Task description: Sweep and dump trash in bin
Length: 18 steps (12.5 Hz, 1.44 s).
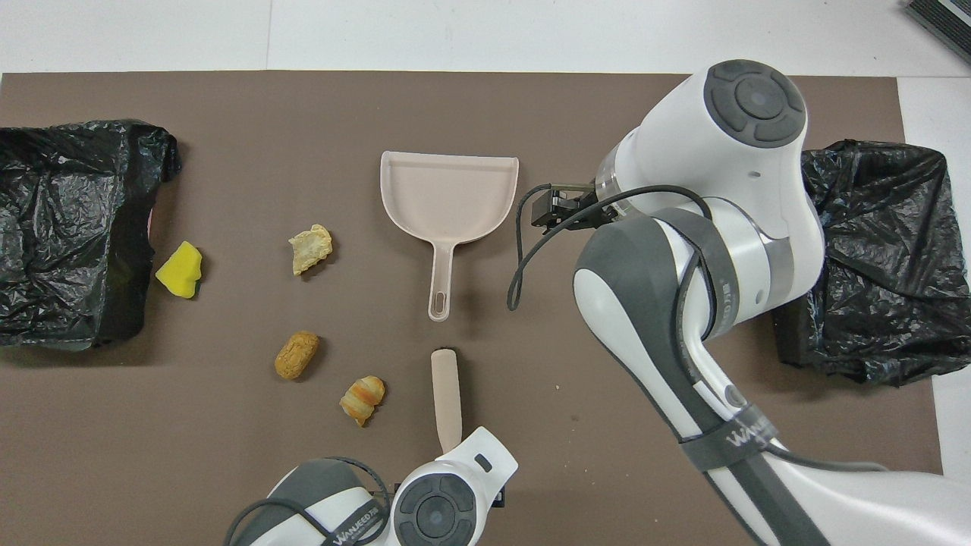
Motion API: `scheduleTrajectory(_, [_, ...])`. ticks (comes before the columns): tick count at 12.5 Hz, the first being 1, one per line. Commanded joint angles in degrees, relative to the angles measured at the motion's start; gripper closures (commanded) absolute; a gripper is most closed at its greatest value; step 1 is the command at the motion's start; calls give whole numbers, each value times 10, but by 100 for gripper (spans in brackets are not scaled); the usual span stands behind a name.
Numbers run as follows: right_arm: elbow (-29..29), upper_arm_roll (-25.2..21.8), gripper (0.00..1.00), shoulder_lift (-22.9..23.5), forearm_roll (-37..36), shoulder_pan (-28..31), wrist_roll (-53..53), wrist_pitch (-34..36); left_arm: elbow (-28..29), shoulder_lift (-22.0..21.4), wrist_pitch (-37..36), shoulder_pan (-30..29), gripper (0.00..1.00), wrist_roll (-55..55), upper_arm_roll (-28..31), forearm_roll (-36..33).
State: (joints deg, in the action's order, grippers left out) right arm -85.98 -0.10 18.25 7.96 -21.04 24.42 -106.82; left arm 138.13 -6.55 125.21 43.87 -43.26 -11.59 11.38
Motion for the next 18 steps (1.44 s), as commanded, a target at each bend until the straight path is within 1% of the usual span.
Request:
scheduleTrajectory(1, [18, 2, 0, 34, 7, -9, 2, -37, 17, -11, 9, 20, 28, -30, 10, 31])
scheduleTrajectory(2, [29, 2, 0, 47, 8, -20, 11, -47, 19, -10, 10, 20, 37, -53, 10, 40])
scheduleTrajectory(3, [42, 2, 0, 64, 9, -26, 27, -55, 17, -9, 12, 20, 40, -58, 10, 40])
scheduleTrajectory(4, [52, 2, 0, 81, 8, -43, 50, -71, 14, -7, 13, 17, 51, -54, 10, 40])
scheduleTrajectory(5, [56, 2, 0, 94, 8, -58, 72, -87, 14, -2, 13, 14, 68, -46, 11, 40])
scheduleTrajectory(7, [56, 0, 0, 121, 7, -87, 119, -123, 13, -1, 13, 12, 98, -32, 11, 40])
scheduleTrajectory(8, [55, 0, 0, 129, 7, -96, 144, -130, 12, -2, 3, 11, 100, -16, 12, 40])
scheduleTrajectory(9, [50, 0, 0, 129, 6, -110, 162, -129, 9, -2, -1, 8, 100, -14, 14, 40])
scheduleTrajectory(10, [48, 0, 0, 128, -5, -121, 171, -127, 3, -7, -30, -8, 100, -14, 17, 37])
scheduleTrajectory(11, [42, 1, 0, 129, -13, -123, 180, -131, -18, -7, -83, -30, 100, -14, 16, 30])
scheduleTrajectory(12, [32, 2, 0, 129, -13, -131, 185, -148, -34, -11, -133, -36, 100, -13, 17, 6])
scheduleTrajectory(13, [25, 1, 0, 129, -14, -136, 188, -162, -40, -18, -157, -42, 100, -13, 17, -29])
scheduleTrajectory(15, [14, 1, 1, 129, -42, -136, 180, -165, -39, -45, -184, -85, 100, -10, 17, -43])
scheduleTrajectory(16, [8, 2, 5, 129, -48, -136, 179, -168, -41, -53, -202, -106, 100, -8, 17, -57])
scheduleTrajectory(17, [7, 2, 5, 129, -49, -138, 179, -168, -42, -63, -211, -127, 100, 11, 17, -84])
scheduleTrajectory(18, [6, 1, 8, 133, -50, -144, 179, -178, -43, -68, -218, -149, 100, 37, 18, -93])
